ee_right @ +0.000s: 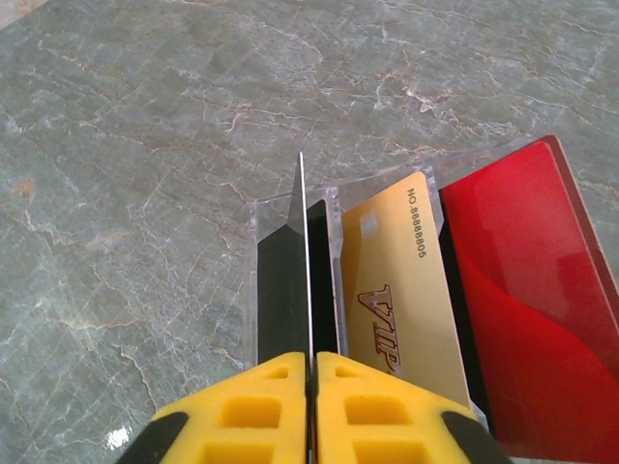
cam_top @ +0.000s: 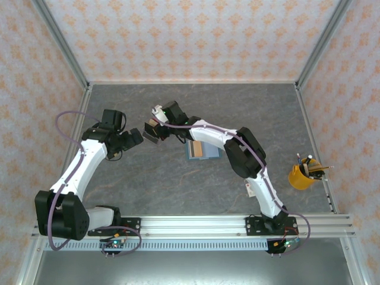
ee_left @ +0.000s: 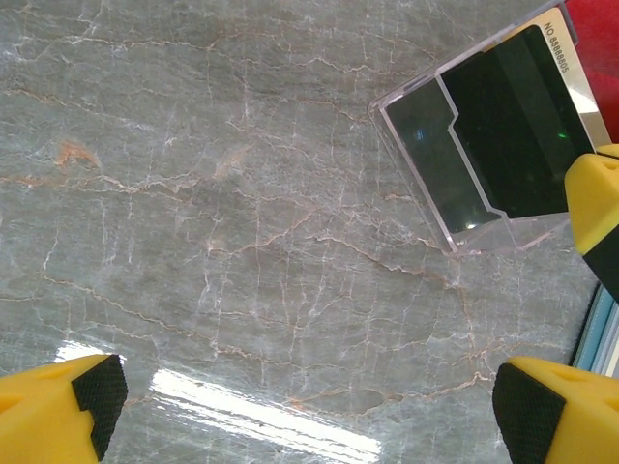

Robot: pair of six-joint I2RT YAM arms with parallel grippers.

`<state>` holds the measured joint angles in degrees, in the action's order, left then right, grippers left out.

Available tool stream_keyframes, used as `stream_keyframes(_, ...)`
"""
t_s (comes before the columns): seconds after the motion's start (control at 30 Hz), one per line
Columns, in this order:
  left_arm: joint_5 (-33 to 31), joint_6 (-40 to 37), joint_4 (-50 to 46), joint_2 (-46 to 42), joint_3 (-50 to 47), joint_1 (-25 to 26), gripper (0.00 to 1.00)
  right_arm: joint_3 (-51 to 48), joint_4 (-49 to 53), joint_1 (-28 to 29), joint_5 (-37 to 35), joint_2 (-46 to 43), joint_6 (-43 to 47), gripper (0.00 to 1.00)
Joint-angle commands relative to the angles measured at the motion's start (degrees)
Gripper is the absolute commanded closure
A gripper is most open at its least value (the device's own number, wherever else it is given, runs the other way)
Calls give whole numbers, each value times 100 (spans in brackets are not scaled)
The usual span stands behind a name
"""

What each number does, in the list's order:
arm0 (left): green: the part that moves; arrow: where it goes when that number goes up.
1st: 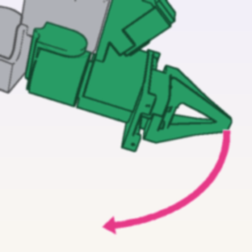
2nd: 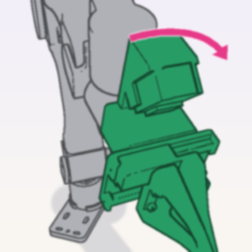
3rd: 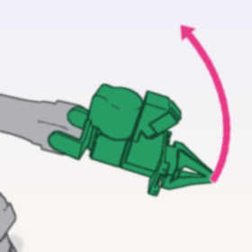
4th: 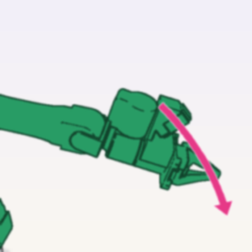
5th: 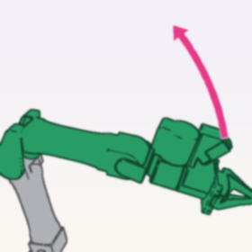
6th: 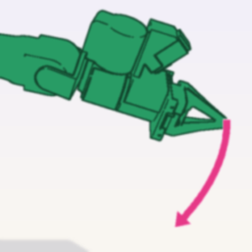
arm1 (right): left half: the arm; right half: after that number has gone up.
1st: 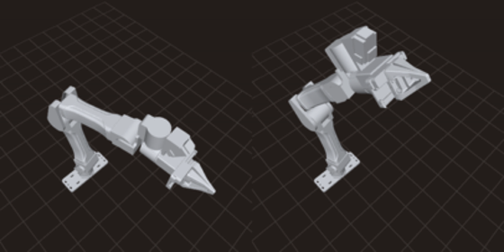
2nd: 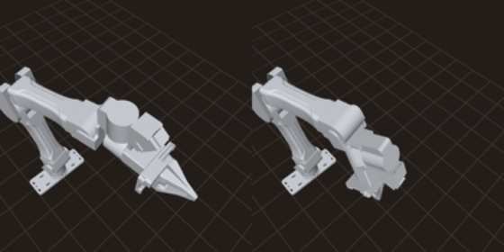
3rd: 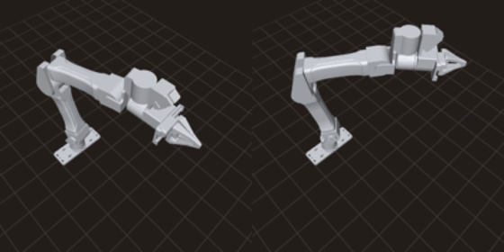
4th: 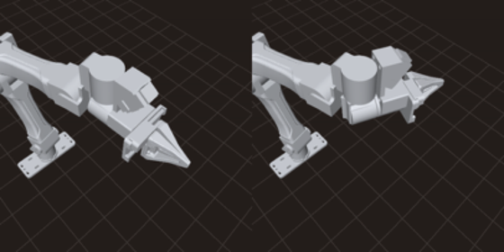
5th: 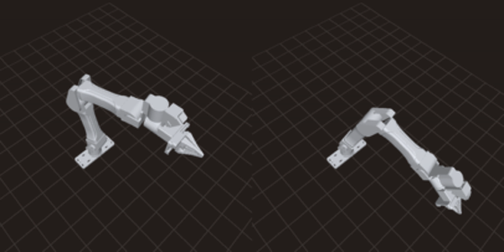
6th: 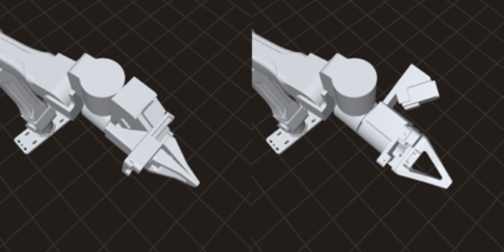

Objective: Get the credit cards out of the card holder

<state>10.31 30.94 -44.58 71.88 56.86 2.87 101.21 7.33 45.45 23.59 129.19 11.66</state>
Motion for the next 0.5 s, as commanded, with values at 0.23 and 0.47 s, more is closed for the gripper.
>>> stream_keyframes(0.23, 313, -178, 19, 63, 109, -49, 0, -93, 286, -36, 39, -675, -695, 66)
stream_keyframes(0.47, 650, -141, 139, 8, 58, -45, 0, -1378, 117, -223, -501, -1952, -2019, 50)
